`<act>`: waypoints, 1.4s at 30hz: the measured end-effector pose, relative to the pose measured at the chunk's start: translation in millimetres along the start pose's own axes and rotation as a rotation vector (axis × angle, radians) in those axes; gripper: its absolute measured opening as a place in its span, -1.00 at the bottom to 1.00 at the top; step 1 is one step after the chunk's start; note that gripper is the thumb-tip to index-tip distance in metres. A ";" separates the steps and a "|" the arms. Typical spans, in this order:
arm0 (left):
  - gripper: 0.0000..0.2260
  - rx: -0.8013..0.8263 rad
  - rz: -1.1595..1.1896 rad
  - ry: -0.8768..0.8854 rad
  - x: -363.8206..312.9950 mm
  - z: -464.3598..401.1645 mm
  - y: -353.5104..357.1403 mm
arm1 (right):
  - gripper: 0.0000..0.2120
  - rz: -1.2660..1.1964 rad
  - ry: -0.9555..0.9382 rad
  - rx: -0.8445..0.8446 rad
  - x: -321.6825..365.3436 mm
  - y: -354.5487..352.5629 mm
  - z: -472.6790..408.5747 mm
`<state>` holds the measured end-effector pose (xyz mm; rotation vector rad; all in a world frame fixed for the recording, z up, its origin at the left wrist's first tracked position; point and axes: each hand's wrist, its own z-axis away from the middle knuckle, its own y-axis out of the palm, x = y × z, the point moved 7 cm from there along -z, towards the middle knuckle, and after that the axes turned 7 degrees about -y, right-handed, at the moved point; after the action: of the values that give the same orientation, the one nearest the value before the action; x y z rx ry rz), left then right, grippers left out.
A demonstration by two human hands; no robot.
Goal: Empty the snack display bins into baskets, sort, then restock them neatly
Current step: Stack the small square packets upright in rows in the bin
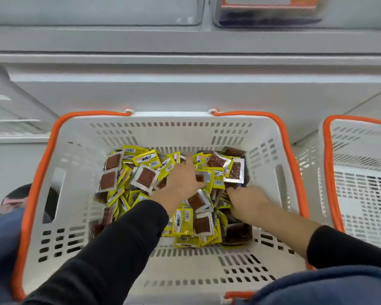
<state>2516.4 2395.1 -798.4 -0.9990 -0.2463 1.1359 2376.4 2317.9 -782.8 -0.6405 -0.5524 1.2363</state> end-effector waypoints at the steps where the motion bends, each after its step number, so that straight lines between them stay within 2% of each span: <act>1: -0.27 0.027 0.015 -0.003 -0.7 1.8 2.1 | -0.71 -0.072 0.014 0.001 -3.1 -3.1 -0.1; 3: -0.33 0.114 0.107 -0.046 2.1 8.0 12.4 | -0.71 -0.257 0.036 0.004 -9.9 -9.8 0.1; 5: -0.31 0.151 0.252 -0.096 7.5 14.9 21.9 | -0.70 -0.517 0.039 0.040 -13.2 -14.3 0.3; 7: -0.33 0.098 0.359 -0.113 11.0 20.9 20.3 | -0.64 -0.806 0.033 0.083 -15.1 -18.9 2.8; 9: -0.43 0.057 0.472 -0.140 13.8 27.6 11.0 | -0.67 -0.984 0.017 0.082 -21.0 -26.6 8.2; 13: -0.82 0.032 0.834 -0.179 12.5 48.5 -22.0 | -0.60 -1.108 -0.029 -0.007 -29.8 -63.4 30.5; 17: -0.87 0.092 1.173 -0.110 -11.2 74.9 -78.6 | -0.61 -1.065 -0.092 -0.134 -25.4 -118.0 57.9; 20: -0.95 0.110 1.361 -0.025 -20.8 93.6 -129.5 | -0.74 -1.051 -0.118 -0.210 -20.0 -158.6 82.9; 23: -0.94 0.189 1.341 0.125 -27.2 124.5 -171.6 | -0.81 -1.076 -0.199 -0.222 -4.3 -196.5 112.6; 27: -0.90 0.236 1.151 0.295 -39.5 169.7 -204.6 | -0.58 -1.276 -0.356 -0.115 32.7 -233.5 154.9; 31: -0.83 0.288 1.203 0.377 -43.0 188.6 -224.0 | -0.67 -1.397 -0.371 -0.143 50.4 -255.5 176.4; 33: -0.78 0.278 1.195 0.384 -38.3 187.7 -227.1 | -0.65 -1.470 -0.342 -0.140 54.7 -256.7 175.1; 35: -0.78 0.244 1.172 0.344 -32.6 183.4 -222.4 | -0.61 -1.480 -0.297 -0.112 61.7 -249.3 164.5; 38: -0.86 0.248 1.158 0.235 -25.1 165.9 -194.8 | -0.70 -1.477 -0.169 -0.150 63.2 -223.7 128.8; 40: -0.83 0.235 1.266 0.056 -10.0 142.1 -167.5 | -0.74 -1.463 -0.116 -0.200 62.7 -197.2 101.3; 42: -0.77 0.153 1.224 -0.148 17.8 117.0 -140.5 | -0.71 -1.410 -0.029 -0.277 59.7 -162.4 77.7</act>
<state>2541.1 2464.0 -629.9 -0.9060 0.4091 2.2922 2446.8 2354.7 -610.6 -0.2979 -0.9567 -0.1628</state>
